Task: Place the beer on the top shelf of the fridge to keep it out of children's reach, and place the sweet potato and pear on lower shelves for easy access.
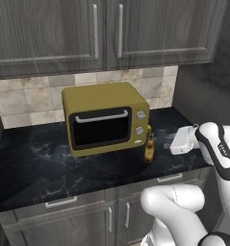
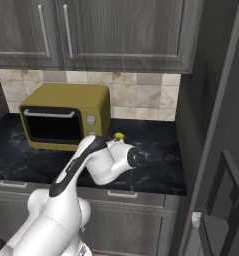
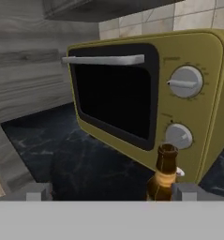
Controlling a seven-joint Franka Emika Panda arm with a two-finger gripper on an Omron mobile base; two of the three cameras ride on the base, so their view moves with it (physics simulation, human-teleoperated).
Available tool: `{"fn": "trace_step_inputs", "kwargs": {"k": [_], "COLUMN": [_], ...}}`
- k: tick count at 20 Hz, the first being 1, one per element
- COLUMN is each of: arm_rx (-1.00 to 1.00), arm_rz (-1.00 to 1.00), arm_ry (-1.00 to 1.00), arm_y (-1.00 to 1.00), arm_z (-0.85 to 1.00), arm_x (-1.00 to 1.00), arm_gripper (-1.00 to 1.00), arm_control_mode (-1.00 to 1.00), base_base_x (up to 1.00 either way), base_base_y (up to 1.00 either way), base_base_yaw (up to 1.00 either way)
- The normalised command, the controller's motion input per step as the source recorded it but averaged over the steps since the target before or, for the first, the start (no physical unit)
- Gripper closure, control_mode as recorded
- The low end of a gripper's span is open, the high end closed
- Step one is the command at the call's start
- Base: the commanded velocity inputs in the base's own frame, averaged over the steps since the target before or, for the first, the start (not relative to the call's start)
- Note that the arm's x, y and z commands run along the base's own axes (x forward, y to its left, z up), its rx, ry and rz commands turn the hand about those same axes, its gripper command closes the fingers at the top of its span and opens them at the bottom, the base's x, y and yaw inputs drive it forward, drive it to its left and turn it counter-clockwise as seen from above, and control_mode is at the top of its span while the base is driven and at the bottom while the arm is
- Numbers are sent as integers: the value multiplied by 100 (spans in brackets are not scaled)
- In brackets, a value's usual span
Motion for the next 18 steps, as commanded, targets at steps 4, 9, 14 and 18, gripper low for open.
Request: {"fn": "trace_step_inputs", "kwargs": {"k": [4, 9, 14, 18], "arm_rx": [5, 1, 0, 0], "arm_rz": [0, 0, 0, 0], "arm_ry": [0, 0, 0, 0], "arm_y": [3, 5, 4, 8], "arm_z": [0, -2, -5, -10], "arm_x": [26, 17, 3, 0], "arm_gripper": [-100, -100, -100, -100], "arm_control_mode": [-100, -100, -100, -100], "base_base_x": [0, 0, 0, 0], "base_base_y": [0, 0, 0, 0], "base_base_yaw": [0, 0, 0, 0]}}
